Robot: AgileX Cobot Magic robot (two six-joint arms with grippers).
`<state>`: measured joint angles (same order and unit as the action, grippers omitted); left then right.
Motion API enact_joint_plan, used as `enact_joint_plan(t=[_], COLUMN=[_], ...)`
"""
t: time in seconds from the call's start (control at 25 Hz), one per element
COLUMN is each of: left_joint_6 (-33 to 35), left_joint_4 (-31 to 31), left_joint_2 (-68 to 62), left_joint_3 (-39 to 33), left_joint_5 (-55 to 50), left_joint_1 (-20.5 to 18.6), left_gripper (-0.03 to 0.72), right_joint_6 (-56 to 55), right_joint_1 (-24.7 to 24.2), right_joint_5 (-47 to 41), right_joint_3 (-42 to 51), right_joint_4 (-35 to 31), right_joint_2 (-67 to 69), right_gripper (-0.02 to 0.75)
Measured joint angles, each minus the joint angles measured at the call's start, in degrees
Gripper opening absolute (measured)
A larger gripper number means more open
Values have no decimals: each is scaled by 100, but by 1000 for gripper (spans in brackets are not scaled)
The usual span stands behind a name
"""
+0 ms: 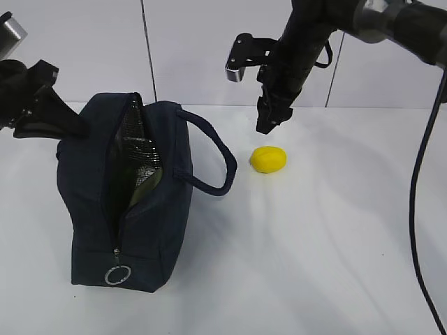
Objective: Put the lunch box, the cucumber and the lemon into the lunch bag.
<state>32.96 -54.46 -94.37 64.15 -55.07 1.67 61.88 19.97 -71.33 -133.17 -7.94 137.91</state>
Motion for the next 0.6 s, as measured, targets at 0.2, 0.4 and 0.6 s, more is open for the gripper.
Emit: enact_joint_plan(t=[0.2, 0.4, 0.6], left_joint_6=[13, 25, 25], left_joint_4=[11, 22, 32], left_joint_2=[0, 0, 0], left_joint_3=[0, 0, 0], left_joint_5=[13, 27, 27], left_joint_1=[0, 0, 0], left_gripper=[9, 9, 9], right_joint_6=[0, 0, -13], right_joint_1=[0, 0, -21], right_joint_5=[11, 11, 20], right_joint_3=[0, 0, 0], right_joint_4=[-174, -174, -184], right_joint_2=[213, 345, 423], right_gripper=[444, 444, 444])
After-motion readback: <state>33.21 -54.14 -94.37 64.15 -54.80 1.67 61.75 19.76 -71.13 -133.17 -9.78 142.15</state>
